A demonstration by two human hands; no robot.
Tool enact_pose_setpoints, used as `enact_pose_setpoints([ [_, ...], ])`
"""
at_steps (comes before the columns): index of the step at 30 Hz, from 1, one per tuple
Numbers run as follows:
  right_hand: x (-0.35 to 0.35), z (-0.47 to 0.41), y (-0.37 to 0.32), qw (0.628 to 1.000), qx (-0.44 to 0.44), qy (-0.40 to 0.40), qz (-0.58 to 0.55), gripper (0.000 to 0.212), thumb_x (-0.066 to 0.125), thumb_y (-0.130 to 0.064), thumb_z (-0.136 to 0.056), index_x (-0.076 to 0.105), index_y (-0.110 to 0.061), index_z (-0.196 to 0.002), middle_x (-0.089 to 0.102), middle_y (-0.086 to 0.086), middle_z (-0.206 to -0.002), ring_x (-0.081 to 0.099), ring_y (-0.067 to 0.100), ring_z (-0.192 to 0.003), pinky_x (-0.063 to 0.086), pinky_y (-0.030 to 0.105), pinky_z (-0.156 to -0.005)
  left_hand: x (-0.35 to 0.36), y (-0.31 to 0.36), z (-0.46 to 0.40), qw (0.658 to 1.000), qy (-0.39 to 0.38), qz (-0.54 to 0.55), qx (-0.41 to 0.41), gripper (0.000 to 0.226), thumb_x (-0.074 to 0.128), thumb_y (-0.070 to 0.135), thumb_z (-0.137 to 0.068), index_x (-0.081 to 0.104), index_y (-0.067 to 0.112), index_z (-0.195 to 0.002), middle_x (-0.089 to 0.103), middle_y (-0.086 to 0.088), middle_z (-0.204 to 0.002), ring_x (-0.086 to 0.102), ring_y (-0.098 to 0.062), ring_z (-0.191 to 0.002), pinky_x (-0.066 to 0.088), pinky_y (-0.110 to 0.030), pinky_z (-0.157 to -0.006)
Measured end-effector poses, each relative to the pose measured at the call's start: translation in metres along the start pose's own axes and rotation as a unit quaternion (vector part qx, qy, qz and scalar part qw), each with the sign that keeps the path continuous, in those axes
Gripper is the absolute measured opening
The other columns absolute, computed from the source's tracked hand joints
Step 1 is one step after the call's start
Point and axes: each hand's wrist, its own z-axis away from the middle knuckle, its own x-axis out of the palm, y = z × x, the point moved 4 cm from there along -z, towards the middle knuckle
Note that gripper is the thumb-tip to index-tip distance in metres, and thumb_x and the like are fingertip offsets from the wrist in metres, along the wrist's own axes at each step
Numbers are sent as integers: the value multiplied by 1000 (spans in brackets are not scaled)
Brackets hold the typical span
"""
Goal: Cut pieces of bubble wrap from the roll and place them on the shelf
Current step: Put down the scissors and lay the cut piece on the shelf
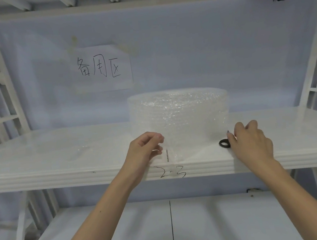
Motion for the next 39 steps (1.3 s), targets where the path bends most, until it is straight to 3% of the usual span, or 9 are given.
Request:
enact_pose_setpoints([
  [4, -27, 20, -47, 964, -86, 43, -246, 22, 54, -28, -93, 57, -11, -79, 57, 5, -81, 56, 26, -73, 46, 35, -67, -8, 6, -3, 1000, 11, 0, 8, 16, 64, 14, -93, 77, 13, -83, 68, -1, -74, 60, -15, -64, 53, -23, -67],
  [7, -44, 37, -100, 903, -105, -43, -414, 20, 63, -24, -89, 66, -12, -73, 63, -7, -64, 56, 3, -61, 43, 16, -64, -16, 16, -4, 999, 26, 5, 19, 10, 66, 11, -91, 76, 9, -87, 64, 0, -67, 56, -14, -59, 53, -21, -64],
  [9, -43, 44, -132, 869, -116, -117, -467, 18, 65, -27, -87, 72, -15, -75, 66, -9, -65, 60, 3, -61, 49, 20, -67, -23, 22, -4, 999, 32, 13, 29, 7, 67, 10, -90, 74, 9, -89, 65, -2, -67, 56, -14, -58, 52, -22, -62],
  [13, -26, 52, -171, 824, -101, -224, -511, 18, 70, -35, -84, 76, -18, -82, 75, 1, -75, 70, 16, -69, 53, 24, -62, -47, 27, 0, 998, 56, -2, 35, 6, 67, 12, -91, 71, 15, -89, 70, -4, -71, 60, -17, -61, 52, -26, -62],
  [21, 6, 57, -213, 733, -23, -331, -594, 14, 65, -11, -87, 75, 0, -90, 75, 14, -79, 65, 18, -63, 57, 25, -61, -88, 27, 9, 994, 69, -71, 45, 10, 71, 15, -88, 78, 21, -91, 75, 13, -96, 66, -12, -74, 54, -28, -69],
  [27, 26, 57, -234, 661, 44, -363, -655, 16, 64, -11, -90, 73, 0, -96, 76, 13, -81, 70, 19, -63, 60, 27, -64, -106, 24, 13, 985, 64, -142, 77, 14, 74, 21, -85, 81, 33, -88, 67, 12, -127, 71, -11, -90, 56, -40, -90],
  [31, 36, 59, -244, 613, 72, -374, -692, 20, 62, -7, -92, 70, 6, -104, 75, 20, -92, 73, 22, -72, 61, 27, -70, -113, 23, 16, 980, 77, -163, 86, 12, 75, 35, -79, 80, 39, -88, 68, 10, -125, 71, -13, -100, 50, -45, -100],
  [33, 39, 60, -248, 587, 95, -380, -708, 19, 60, -4, -92, 68, 8, -105, 72, 23, -95, 72, 23, -72, 60, 25, -66, -116, 21, 15, 978, 77, -173, 87, 18, 74, 27, -83, 79, 44, -86, 70, 9, -121, 70, -9, -102, 51, -44, -100],
  [39, 42, 61, -255, 561, 112, -386, -723, 20, 59, -1, -92, 67, 11, -107, 72, 28, -99, 73, 22, -74, 59, 23, -66, -121, 16, 16, 984, 69, -142, 80, 20, 71, 14, -87, 79, 31, -93, 79, 11, -95, 72, -4, -96, 52, -22, -87],
])
